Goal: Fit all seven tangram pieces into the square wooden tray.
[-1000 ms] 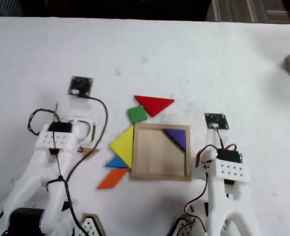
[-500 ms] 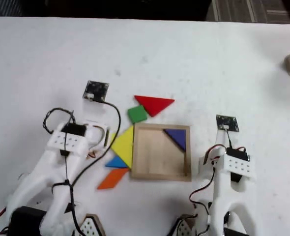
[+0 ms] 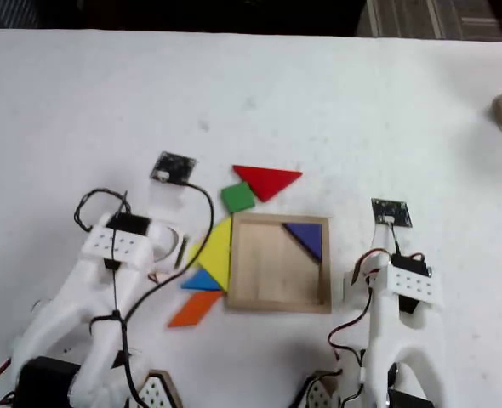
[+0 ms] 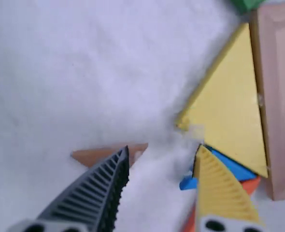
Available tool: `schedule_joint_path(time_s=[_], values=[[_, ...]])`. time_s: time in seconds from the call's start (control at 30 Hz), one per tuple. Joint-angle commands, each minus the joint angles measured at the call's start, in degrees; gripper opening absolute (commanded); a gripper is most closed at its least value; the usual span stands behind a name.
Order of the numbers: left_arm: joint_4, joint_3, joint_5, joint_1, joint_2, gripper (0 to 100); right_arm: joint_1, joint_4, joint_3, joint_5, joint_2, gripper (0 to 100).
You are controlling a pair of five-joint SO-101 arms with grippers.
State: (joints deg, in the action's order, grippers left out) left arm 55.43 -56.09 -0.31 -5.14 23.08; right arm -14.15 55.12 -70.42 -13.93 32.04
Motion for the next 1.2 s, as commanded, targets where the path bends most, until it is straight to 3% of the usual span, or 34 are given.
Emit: schedule_joint_path(time_s=[0.0,0.2,0.37,0.5,0.77,0.93,1.07,1.17], values=[[4.66,0.79,-7.03,-1.19,2.95,24,-0.57,-1.1,0.53,-0.62,-0.57,24.5],[13.98,0.26,-13.98,-3.38,11.56,24,-0.57,-2.51,0.26,-0.62,-0.66,24.5],[19.25,-6.24,-13.98,-10.95,25.19,24,-0.57,-2.59,0.26,-0.62,-0.66,24.5],[18.29,-9.76,-13.1,-14.73,28.62,24,-0.57,-2.59,0.18,-0.62,-0.66,24.5],[13.19,-7.91,-8.09,-21.05,11.38,24,-0.57,-2.59,0.18,-0.62,-0.66,24.6],[9.49,-5.01,-7.91,-19.65,-1.71,24,-0.57,-2.68,0.18,-0.62,-0.66,24.6],[7.21,-4.92,-7.74,-16.13,-1.63,24,-0.57,-2.68,0.18,-0.62,-0.66,24.6],[5.71,-5.19,-3.78,-15.6,-0.66,24,-0.57,-2.68,0.18,-0.62,-0.66,24.6]])
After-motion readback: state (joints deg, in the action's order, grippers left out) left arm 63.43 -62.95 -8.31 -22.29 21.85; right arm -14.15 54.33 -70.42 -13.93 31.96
